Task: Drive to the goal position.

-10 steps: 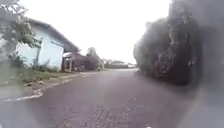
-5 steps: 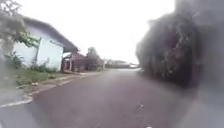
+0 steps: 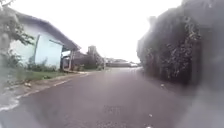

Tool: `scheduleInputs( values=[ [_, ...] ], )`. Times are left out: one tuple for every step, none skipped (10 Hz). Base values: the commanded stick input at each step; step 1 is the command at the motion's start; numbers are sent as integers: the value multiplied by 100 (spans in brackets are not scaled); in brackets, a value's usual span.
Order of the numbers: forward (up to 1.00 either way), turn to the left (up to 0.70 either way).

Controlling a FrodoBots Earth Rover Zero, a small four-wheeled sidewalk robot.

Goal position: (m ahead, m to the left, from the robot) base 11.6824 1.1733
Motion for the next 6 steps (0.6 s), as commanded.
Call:
scheduleInputs(
  values=[
    [70,0],
    [70,0],
    [70,0],
    [70,0],
    [70,0],
    [70,0]
  ],
)
